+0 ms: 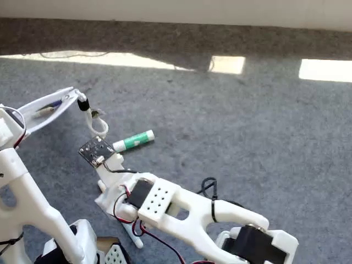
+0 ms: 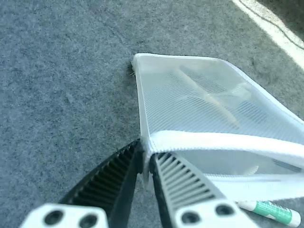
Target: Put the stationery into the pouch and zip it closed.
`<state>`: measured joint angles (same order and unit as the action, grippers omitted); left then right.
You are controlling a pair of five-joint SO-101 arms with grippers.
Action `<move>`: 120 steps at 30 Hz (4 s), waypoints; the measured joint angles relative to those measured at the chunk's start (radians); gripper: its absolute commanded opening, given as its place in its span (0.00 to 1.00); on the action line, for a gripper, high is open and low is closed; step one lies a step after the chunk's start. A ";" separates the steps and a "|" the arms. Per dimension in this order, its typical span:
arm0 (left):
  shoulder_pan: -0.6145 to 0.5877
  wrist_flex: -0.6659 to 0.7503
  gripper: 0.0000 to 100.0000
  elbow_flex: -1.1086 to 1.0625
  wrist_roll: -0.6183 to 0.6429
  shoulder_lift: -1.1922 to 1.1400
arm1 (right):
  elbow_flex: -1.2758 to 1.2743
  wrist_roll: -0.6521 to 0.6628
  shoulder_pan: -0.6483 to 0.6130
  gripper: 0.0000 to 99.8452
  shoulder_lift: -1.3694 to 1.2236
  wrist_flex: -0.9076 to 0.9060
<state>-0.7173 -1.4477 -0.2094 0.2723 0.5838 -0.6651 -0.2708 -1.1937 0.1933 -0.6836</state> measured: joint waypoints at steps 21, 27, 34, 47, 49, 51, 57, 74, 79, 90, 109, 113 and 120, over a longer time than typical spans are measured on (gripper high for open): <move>0.000 0.002 0.01 0.000 0.000 0.000 | 0.087 -0.017 -0.031 0.03 -0.261 0.176; 0.000 0.002 0.01 0.000 0.000 0.000 | 0.152 0.025 -0.029 0.07 -0.311 0.107; 0.000 0.002 0.01 0.000 0.000 0.000 | 0.331 0.028 -0.023 0.11 -0.387 -0.164; 0.000 0.002 0.01 0.000 0.000 0.000 | 0.462 0.031 -0.020 0.05 -0.523 -0.282; 0.000 0.002 0.01 0.000 0.000 0.000 | 0.463 0.031 -0.015 0.00 -0.531 -0.284; 0.000 0.002 0.01 0.000 0.000 0.000 | 0.465 0.031 -0.011 0.01 -0.535 -0.285; 0.000 0.002 0.01 0.000 0.000 0.000 | 0.480 0.035 -0.003 0.01 -0.546 -0.327; 0.000 0.002 0.01 0.000 0.000 0.000 | 0.420 0.037 0.095 0.01 -0.295 -0.437; 0.002 0.002 0.01 0.000 0.000 0.000 | 0.419 0.037 0.130 0.01 -0.203 -0.439; 0.098 0.002 0.01 0.000 -0.011 0.000 | 0.419 0.037 0.210 0.01 -0.003 -0.439; 0.221 0.002 0.01 -0.017 -0.052 0.133 | 0.051 0.037 0.256 0.01 0.451 -0.158; 0.219 0.002 0.01 -0.025 -0.052 0.130 | -0.063 0.037 0.256 0.01 0.585 -0.051; 0.222 0.002 0.01 -0.023 -0.052 0.091 | -0.221 0.037 0.256 0.01 0.770 0.138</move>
<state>-0.4948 -1.4461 -0.2325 0.2202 0.6743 -0.8861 -0.2340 -0.9375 0.9636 -0.5455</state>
